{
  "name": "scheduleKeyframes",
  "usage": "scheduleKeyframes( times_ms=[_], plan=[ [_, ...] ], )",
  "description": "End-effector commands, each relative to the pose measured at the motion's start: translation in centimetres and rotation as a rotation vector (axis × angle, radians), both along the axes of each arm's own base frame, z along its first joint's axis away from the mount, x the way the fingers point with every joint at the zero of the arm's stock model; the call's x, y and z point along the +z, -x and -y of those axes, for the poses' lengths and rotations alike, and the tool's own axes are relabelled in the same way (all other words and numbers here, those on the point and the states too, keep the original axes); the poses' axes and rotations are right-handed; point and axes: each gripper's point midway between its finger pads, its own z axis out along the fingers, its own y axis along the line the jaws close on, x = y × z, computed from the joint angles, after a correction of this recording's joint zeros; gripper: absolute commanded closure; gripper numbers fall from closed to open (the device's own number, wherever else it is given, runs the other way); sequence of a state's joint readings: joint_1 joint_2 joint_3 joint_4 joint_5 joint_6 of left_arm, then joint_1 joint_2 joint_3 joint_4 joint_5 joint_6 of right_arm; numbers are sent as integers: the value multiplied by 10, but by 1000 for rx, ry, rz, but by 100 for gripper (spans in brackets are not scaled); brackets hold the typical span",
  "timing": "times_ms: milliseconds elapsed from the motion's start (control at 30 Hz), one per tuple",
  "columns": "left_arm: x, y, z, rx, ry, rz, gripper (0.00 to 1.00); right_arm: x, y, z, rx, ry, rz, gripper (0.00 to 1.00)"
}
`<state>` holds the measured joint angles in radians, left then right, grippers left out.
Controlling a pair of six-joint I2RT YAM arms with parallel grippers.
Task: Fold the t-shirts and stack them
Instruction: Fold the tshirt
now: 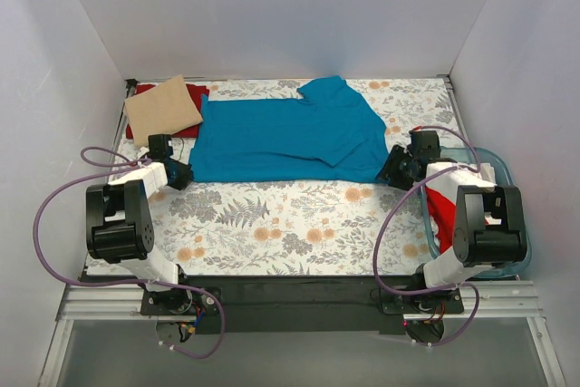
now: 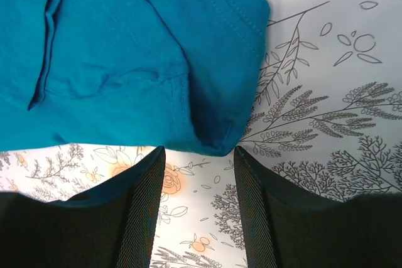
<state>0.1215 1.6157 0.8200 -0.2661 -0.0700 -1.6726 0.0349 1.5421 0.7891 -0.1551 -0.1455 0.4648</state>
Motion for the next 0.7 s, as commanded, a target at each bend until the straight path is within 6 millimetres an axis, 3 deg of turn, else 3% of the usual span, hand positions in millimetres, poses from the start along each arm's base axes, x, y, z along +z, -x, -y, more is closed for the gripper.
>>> scheduleKeyframes(
  times_ms=[0, 300, 500, 533, 667],
  plan=[
    [-2, 2, -4, 0, -26, -29, 100, 11, -21, 10, -39, 38, 66, 45],
    [2, 0, -7, -13, -42, -31, 100, 3, -33, 9, -40, 39, 54, 50],
    [4, -1, -7, -29, -50, -35, 100, -1, -37, 1, 9, 33, 42, 62],
    [4, 0, -8, -27, -56, -38, 100, -1, -38, 0, 17, 32, 40, 73],
    [8, 4, -13, -24, -84, -49, 100, 10, -36, -7, 70, 47, 21, 98]
  ],
)
